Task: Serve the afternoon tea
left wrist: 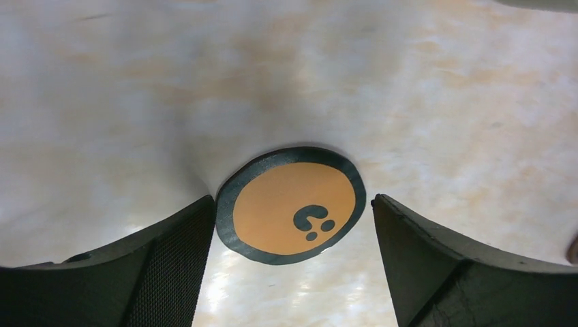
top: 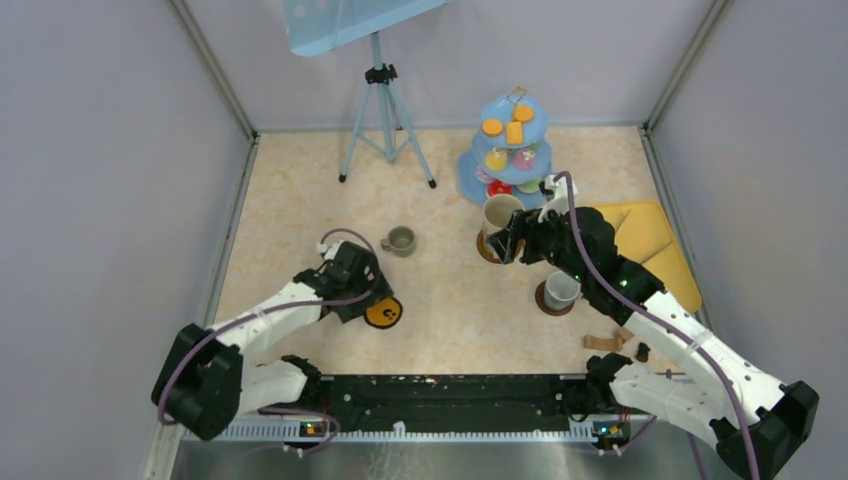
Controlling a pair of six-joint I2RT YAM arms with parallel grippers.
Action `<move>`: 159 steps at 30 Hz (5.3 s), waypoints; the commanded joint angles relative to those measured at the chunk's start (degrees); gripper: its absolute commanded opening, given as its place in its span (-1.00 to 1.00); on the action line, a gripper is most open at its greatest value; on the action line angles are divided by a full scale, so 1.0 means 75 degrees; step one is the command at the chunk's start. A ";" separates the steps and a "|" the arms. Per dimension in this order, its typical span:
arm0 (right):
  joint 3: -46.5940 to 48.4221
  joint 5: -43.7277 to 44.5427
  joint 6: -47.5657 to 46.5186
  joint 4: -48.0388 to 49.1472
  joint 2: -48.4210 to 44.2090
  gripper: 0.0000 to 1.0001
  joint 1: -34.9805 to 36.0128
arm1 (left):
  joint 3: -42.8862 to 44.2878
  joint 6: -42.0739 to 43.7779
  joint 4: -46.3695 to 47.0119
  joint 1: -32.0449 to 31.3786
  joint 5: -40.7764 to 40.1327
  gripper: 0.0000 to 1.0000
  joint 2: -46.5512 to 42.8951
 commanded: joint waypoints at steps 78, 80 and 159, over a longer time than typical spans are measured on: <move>0.0552 0.3186 0.0569 -0.0988 0.5393 0.38 0.2989 | 0.1512 0.3422 -0.0026 -0.1144 -0.4318 0.97 -0.4952; 0.0466 0.2968 0.0473 -0.0481 0.5332 0.38 0.2993 | 0.1510 0.3459 0.0046 -0.1144 -0.4254 0.97 -0.4893; 0.6577 0.4185 0.4165 -0.2071 0.8968 0.30 0.2246 | 0.1986 0.3576 0.0183 0.1246 -0.1233 0.97 -0.3563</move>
